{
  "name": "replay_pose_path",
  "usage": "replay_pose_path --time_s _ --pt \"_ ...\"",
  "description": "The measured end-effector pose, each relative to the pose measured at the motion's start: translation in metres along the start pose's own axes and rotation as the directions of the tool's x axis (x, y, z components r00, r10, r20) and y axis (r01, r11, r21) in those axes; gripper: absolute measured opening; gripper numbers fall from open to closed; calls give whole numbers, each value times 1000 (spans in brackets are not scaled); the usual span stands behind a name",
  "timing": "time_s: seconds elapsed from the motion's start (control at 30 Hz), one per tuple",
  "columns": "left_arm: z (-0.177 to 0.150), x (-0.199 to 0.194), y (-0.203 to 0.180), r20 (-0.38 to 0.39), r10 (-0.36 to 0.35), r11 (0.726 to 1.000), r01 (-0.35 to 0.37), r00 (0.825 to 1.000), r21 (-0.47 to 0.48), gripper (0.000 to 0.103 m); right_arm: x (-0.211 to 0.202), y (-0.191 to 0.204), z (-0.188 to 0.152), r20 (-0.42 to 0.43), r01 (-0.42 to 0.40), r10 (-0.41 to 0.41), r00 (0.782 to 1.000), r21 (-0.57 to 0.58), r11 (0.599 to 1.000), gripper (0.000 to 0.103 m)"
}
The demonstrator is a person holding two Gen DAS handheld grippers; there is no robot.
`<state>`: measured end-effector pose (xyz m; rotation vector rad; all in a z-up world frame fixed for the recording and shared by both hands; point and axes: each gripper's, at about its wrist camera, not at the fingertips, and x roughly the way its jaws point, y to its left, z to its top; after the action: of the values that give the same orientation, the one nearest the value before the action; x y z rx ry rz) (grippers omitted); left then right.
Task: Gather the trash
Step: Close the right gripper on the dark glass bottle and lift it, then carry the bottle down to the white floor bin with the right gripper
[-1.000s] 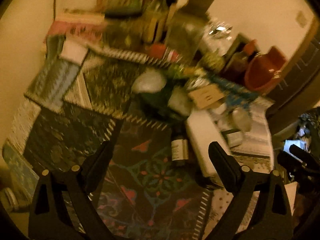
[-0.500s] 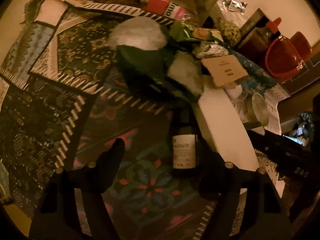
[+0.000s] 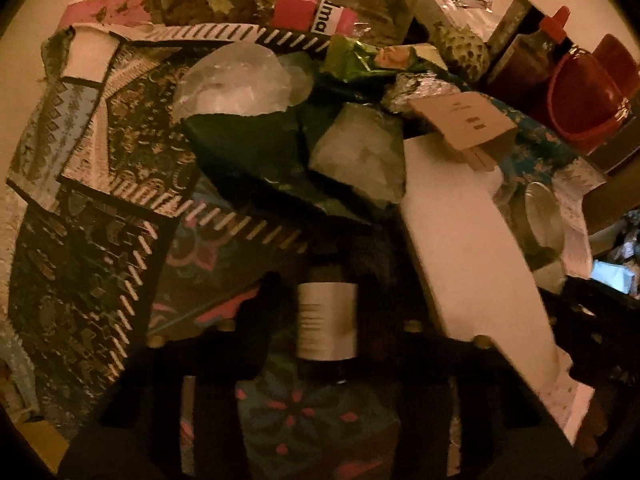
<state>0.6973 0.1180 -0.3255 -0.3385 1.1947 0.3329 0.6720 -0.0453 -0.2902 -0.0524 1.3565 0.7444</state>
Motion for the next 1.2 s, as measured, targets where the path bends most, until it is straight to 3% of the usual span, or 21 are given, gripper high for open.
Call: replay_pose_path --time_s 0.13,0.33,0.63,0.77,0.93,1.2 --pt "1 1 -6 -3 31 998 -31 1000 56 27 -4 -2 -5 7 38 -38 999 -5 999 62" --pt "-3 -9 -7 -16 -10 998 11 1000 55 27 -16 -19 -13 27 66 -67 997 58 996 62" --pt "-12 -73 1 93 -85 996 81 992 45 27 -66 -24 -27 142 80 -104 984 166 983 62" --pt "-34 -124 28 167 -134 990 124 977 67 27 -103 -6 -39 236 92 -134 963 182 979 62" --pt "-51 -183 39 271 -185 980 156 945 125 27 -147 32 -64 349 99 -162 923 192 976 62" --pt "-115 -260 80 379 -247 954 154 892 259 27 -193 112 -136 484 104 -207 850 232 967 62"
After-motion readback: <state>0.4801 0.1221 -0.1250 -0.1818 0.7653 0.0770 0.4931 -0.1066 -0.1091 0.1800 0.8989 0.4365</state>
